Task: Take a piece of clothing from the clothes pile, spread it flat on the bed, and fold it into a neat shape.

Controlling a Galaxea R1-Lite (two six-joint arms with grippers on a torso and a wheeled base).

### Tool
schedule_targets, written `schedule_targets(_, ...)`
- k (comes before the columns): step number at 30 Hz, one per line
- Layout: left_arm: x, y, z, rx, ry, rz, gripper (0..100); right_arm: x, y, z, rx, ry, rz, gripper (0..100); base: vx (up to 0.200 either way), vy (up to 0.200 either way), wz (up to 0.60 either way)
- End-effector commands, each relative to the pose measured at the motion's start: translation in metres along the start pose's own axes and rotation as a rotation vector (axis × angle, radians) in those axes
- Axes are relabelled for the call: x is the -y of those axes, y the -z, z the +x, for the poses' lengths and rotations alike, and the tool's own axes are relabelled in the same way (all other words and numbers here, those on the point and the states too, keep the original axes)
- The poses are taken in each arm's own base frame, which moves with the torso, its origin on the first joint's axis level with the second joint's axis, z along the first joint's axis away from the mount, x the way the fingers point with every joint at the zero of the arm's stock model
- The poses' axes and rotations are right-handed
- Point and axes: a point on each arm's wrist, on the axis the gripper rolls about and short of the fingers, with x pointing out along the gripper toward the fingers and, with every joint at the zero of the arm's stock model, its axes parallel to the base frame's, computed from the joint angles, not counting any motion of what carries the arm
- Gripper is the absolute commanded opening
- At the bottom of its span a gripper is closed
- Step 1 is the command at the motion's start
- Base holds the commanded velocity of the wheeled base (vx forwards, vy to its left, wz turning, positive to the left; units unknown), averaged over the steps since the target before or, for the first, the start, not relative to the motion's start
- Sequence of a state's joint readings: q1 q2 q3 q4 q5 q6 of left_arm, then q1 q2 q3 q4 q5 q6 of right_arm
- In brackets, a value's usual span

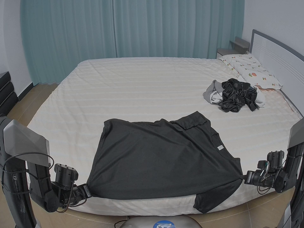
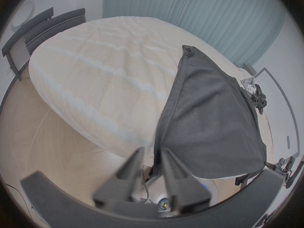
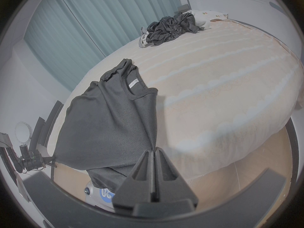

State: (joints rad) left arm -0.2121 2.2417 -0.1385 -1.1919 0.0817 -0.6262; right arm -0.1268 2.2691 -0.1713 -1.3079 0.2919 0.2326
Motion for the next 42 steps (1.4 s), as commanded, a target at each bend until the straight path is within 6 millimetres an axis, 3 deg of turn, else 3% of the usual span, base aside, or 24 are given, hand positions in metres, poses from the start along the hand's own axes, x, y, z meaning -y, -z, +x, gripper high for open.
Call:
schedule_targets(1, 0.001, 0.0, 0.001, 0.001, 0.002, 0.0, 100, 0.0, 0.002, 0.005, -0.013, -0.004, -0.001, 100, 0.0, 0.0, 0.0)
schedule_targets(8, 0.001, -0.003, -0.001, 0.017, 0.008, -0.007, 100, 0.0, -0.007, 0.002, 0.06, -0.014, 0.061, 100, 0.0, 0.0, 0.0)
schedule_targets(15, 0.01, -0.024, -0.023, 0.135, 0.089, -0.033, 100, -0.002, -0.026, -0.004, 0.19, -0.052, 0.161, 100, 0.0, 0.0, 0.0)
schedule_targets(23, 0.013, -0.035, -0.024, 0.176, 0.12, -0.145, 100, -0.001, -0.037, -0.005, 0.232, -0.093, 0.251, 100, 0.0, 0.0, 0.0)
schedule_targets(34, 0.006, -0.041, -0.021, 0.169, 0.133, -0.176, 100, 0.0, -0.036, -0.004, 0.231, -0.096, 0.271, 100, 0.0, 0.164, 0.0)
schedule_targets(42, 0.008, -0.044, -0.019, 0.176, 0.141, -0.198, 100, -0.001, -0.035, -0.003, 0.224, -0.098, 0.269, 100, 0.0, 0.0, 0.0)
